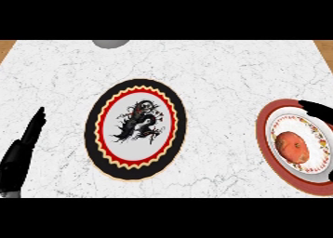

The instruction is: Pick the squash from the plate and place it in the plate

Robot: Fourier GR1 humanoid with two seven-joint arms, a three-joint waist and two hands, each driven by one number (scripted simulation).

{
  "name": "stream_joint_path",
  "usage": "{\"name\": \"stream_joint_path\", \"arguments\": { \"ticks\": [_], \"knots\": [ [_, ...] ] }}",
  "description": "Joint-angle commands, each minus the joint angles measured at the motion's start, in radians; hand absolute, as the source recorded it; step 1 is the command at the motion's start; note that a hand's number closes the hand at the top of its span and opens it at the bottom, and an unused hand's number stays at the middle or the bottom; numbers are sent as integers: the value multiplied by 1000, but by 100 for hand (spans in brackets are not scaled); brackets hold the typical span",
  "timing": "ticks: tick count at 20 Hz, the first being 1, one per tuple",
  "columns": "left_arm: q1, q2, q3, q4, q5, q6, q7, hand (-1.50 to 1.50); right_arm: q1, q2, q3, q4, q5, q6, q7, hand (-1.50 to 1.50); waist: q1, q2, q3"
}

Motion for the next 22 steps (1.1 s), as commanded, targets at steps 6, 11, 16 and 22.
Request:
{"name": "stream_joint_path", "arguments": {
  "ticks": [6,11,16,22],
  "knots": [
    [-11,-25,43,1,-40,-43,-2,0,-36,59,41,104,158,14,-111,-150,-1,0,0],
    [53,-66,43,-45,-69,-41,-13,0,-31,108,49,131,223,-38,-127,-150,-3,-1,0],
    [56,-103,36,-118,-96,-37,55,0,-14,169,46,111,244,-68,-116,-150,-4,-2,0],
    [24,-62,105,-57,-64,-103,28,0,-28,177,24,188,258,-90,-244,150,-3,-1,0]
  ]
}}
